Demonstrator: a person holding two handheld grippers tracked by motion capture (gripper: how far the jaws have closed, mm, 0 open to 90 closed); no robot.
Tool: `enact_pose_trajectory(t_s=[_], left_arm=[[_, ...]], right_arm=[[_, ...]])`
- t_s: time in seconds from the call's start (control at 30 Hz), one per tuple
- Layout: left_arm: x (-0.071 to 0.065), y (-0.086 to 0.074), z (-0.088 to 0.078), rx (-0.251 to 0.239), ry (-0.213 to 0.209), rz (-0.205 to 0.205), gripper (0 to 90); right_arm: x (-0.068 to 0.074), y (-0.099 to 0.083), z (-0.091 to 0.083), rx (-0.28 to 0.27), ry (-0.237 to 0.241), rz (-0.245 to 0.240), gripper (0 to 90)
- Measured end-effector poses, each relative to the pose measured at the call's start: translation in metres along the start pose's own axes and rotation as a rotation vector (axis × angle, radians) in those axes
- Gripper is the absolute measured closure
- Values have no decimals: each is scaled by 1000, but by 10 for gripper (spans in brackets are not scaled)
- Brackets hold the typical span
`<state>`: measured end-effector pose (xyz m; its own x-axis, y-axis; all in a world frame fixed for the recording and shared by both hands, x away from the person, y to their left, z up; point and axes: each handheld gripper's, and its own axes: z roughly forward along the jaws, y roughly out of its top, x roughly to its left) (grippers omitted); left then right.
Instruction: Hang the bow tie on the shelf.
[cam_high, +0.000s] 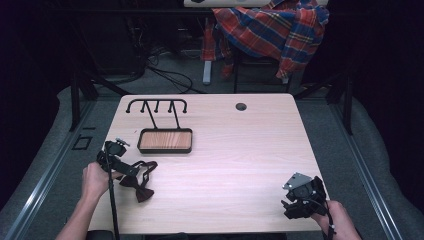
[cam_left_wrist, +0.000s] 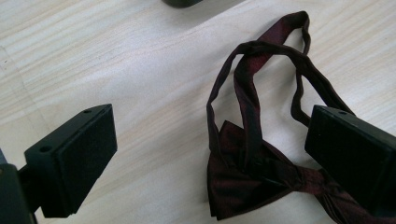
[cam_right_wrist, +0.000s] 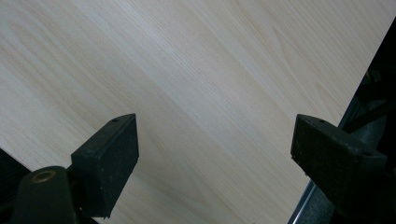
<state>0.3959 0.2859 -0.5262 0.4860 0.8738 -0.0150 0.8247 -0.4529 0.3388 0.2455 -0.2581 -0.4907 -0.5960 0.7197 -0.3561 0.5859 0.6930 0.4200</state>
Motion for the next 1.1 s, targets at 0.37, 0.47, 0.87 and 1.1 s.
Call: enact_pose_trajectory(t_s=[0.37, 0.47, 0.87, 1.1], left_arm=[[-1, 13, 12, 21, -23, 33, 217], [-3, 15, 14, 29, -21, 45, 275], [-11, 18, 20, 66, -19, 92, 481], [-13, 18, 23, 82, 5, 108, 589]], right_arm=[[0, 1, 1, 10, 0, -4, 148], [0, 1, 1, 12, 0, -3, 148], [1, 0, 0, 9, -2, -3, 148], [1, 0, 0, 7, 1, -5, 149]])
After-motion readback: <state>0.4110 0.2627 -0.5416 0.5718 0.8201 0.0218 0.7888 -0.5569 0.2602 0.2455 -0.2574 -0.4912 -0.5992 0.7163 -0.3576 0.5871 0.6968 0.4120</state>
